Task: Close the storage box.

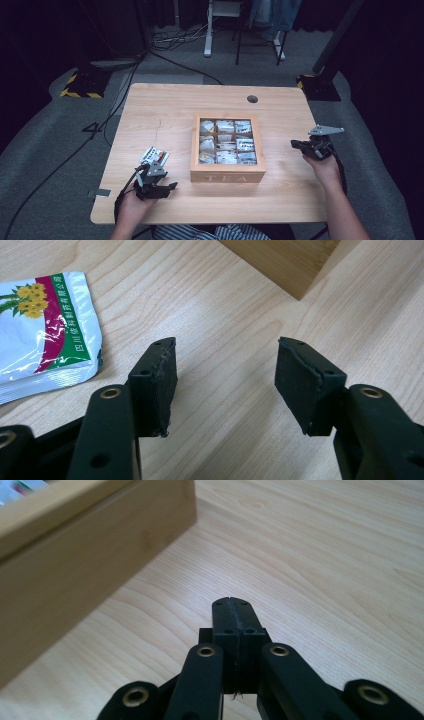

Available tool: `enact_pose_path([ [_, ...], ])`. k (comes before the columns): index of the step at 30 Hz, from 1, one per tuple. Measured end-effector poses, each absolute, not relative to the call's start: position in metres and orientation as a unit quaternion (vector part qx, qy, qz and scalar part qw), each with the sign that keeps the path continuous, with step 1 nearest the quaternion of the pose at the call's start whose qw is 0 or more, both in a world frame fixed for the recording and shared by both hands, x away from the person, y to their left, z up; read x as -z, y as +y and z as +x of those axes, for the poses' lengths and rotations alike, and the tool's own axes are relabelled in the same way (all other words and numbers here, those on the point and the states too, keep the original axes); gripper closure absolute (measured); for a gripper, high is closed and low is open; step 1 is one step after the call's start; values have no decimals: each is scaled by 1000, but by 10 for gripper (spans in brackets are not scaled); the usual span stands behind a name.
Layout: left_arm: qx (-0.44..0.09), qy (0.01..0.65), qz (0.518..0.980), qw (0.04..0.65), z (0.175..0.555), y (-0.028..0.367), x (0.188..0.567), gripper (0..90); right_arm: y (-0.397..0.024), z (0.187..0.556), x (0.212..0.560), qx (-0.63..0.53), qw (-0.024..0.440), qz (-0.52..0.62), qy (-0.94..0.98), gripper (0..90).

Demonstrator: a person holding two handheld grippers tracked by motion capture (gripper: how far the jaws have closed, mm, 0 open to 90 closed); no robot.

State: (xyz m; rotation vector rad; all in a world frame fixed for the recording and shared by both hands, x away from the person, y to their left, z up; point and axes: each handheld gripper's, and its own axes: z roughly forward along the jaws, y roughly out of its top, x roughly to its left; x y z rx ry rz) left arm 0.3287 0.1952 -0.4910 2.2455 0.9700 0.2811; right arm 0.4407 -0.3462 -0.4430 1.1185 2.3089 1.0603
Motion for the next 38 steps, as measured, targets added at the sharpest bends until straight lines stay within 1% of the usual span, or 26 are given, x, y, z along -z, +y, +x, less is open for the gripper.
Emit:
enact_pose_path([
  [12,-108,372,859,336,329,195,492,427,-344,446,485,-353,207,411,815,900],
  [15,-105,372,859,336,329,194,493,427,-341,445,491,-348,222,398,819,899],
  [20,-105,371,860,334,329,192,493,427,-341,446,499,-352,219,407,814,892],
  [25,-104,370,859,338,329,193,494,425,-341,444,502,-355,232,409,808,874],
  [26,-105,370,859,338,329,193,494,425,-341,445,502,-357,231,411,806,854],
  [28,-106,370,859,337,329,192,494,423,-342,447,502,-363,223,424,799,754],
  [29,-106,369,860,337,329,192,494,422,-343,449,502,-365,219,435,793,669],
  [31,-107,369,860,337,329,192,494,422,-344,451,502,-361,221,460,781,545],
  [32,-107,369,860,337,329,192,494,422,-344,452,502,-360,223,467,777,515],
  [38,-106,371,859,337,329,192,494,421,-346,453,502,-359,218,471,776,465],
])
